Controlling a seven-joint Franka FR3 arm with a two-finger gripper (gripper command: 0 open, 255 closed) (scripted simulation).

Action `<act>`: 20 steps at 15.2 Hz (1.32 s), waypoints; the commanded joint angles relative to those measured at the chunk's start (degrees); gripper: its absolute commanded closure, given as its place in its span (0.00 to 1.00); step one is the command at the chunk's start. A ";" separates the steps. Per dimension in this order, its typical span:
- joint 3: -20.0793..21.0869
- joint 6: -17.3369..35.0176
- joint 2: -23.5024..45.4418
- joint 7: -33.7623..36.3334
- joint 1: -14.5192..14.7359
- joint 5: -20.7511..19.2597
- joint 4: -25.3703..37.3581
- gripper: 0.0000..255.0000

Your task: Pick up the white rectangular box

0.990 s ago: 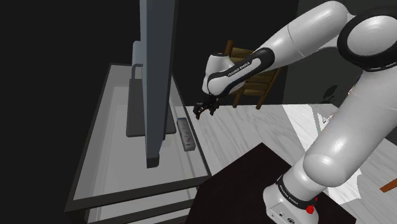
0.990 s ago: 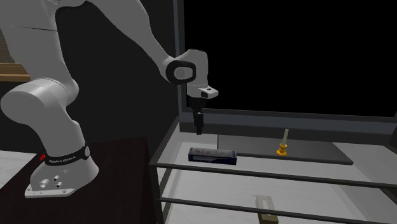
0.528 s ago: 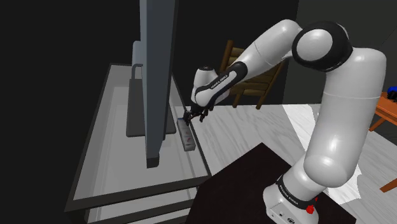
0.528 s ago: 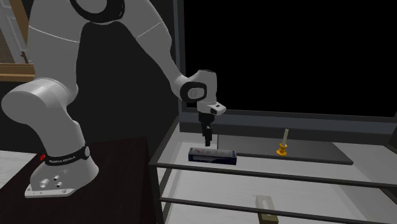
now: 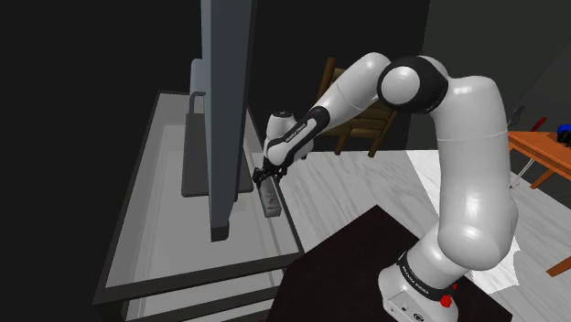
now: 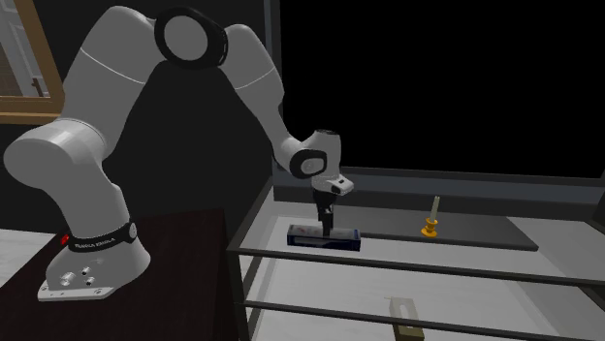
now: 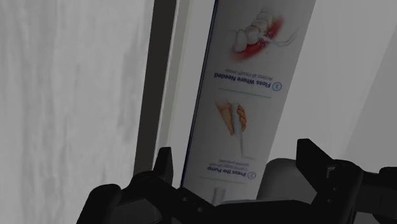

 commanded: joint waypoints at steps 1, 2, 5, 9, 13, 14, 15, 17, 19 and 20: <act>-0.20 0.93 1.70 0.13 0.17 -0.15 0.81 0.00; -0.30 1.38 2.42 0.19 0.24 -0.23 1.08 0.00; -0.64 2.95 5.06 0.39 0.51 -0.49 2.15 0.00; -0.64 2.97 5.04 0.36 0.49 -0.48 2.13 1.00; -0.64 2.95 5.04 0.35 0.47 -0.48 2.14 1.00; -0.64 2.95 5.04 0.35 0.48 -0.48 2.15 1.00; -0.64 2.96 5.05 0.35 0.48 -0.48 2.14 1.00; -0.64 2.95 5.06 0.38 0.51 -0.48 2.15 1.00; -0.45 2.09 3.57 0.28 0.36 -0.35 1.52 1.00; -0.35 1.64 2.84 0.23 0.29 -0.28 1.24 1.00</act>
